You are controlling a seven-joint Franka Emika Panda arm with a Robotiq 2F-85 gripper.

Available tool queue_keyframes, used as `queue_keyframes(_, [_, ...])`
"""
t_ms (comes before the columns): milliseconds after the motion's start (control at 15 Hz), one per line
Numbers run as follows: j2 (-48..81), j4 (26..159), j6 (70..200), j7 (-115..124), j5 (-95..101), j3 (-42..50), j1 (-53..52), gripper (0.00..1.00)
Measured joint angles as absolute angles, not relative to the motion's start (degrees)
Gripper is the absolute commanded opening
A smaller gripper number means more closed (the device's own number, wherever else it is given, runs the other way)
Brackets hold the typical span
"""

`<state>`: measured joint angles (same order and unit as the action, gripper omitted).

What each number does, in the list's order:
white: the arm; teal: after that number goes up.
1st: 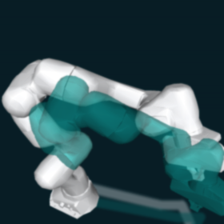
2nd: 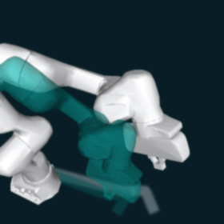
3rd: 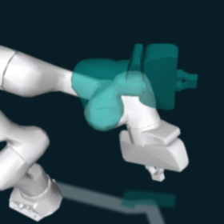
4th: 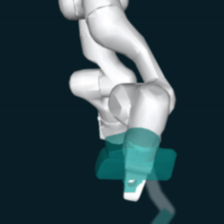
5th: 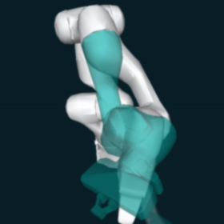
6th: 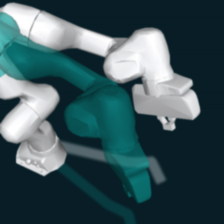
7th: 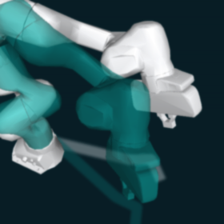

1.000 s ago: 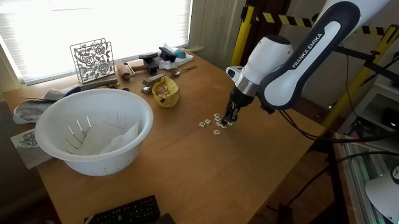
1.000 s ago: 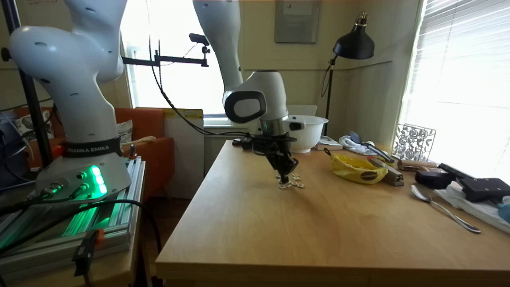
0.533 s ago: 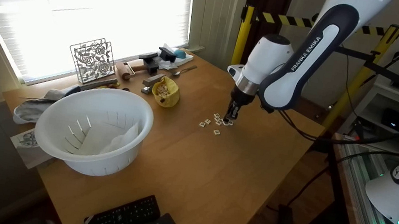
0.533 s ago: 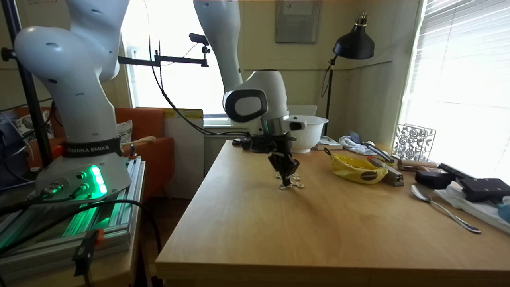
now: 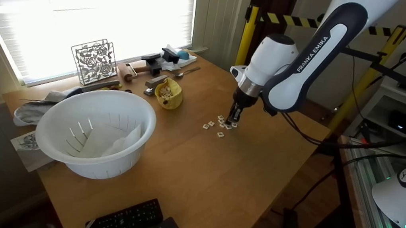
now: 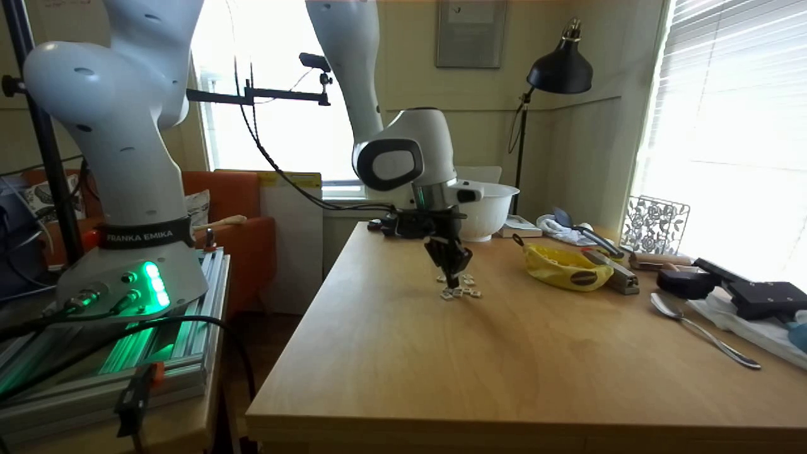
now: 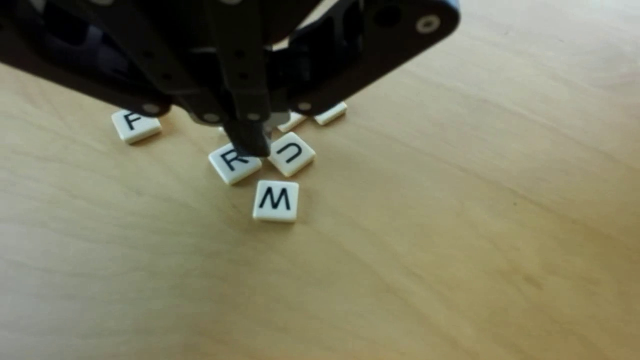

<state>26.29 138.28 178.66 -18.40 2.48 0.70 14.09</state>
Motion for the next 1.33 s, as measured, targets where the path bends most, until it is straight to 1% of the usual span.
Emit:
queue_keyframes(267, [26.0, 137.9, 178.7, -17.9, 2.5, -0.8, 14.8, 0.00])
queue_keyframes(667, [26.7, 137.3, 178.7, -17.8, 2.5, -4.7, 18.5, 0.00])
queue_keyframes(1333, [28.7, 136.0, 179.5, -17.2, 2.4, -6.0, 21.6, 0.00])
